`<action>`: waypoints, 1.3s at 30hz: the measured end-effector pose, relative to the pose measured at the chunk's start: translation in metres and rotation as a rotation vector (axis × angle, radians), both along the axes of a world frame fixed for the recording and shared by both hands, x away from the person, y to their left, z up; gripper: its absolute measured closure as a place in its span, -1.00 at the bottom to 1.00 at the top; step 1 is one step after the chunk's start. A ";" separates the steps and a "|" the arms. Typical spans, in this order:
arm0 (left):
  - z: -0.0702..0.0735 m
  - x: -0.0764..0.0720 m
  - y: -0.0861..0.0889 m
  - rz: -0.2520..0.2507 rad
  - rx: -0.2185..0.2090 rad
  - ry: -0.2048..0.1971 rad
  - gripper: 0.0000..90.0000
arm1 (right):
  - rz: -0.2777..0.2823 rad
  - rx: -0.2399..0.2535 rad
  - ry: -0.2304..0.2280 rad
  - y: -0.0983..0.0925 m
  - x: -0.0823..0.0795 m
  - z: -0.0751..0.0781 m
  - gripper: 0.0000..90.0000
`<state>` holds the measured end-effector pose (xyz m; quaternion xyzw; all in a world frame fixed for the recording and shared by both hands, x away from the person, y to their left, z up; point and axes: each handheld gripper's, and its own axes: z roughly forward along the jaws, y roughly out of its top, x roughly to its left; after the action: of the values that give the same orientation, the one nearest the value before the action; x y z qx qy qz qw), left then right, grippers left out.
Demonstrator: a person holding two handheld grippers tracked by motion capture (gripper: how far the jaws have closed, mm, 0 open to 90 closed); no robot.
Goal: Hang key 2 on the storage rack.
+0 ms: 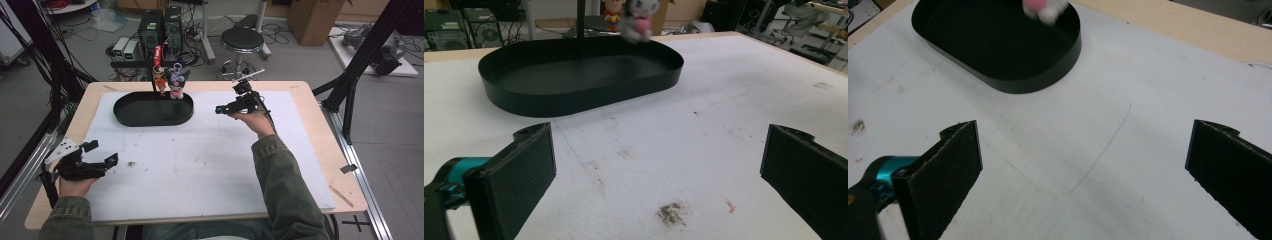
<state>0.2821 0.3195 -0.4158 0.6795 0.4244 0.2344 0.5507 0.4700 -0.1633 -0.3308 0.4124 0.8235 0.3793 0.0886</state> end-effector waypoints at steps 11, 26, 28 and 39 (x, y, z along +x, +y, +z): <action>-0.001 0.000 -0.002 -0.014 0.010 0.013 -0.96 | -0.034 0.044 -0.027 -0.038 -0.020 -0.006 -0.99; -0.004 -0.002 -0.006 -0.035 0.029 0.043 -0.96 | -0.098 0.064 -0.065 -0.087 -0.051 -0.019 -0.99; -0.004 -0.002 -0.006 -0.037 0.033 0.044 -0.96 | -0.095 0.055 -0.066 -0.089 -0.056 -0.023 -0.99; -0.007 -0.003 -0.009 -0.061 0.051 0.072 -0.96 | -0.117 0.022 -0.102 -0.105 -0.076 -0.046 -0.99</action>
<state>0.2793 0.3103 -0.4224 0.7139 0.4167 0.2037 0.5246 0.3937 -0.2680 -0.3764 0.4409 0.7882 0.4029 0.1481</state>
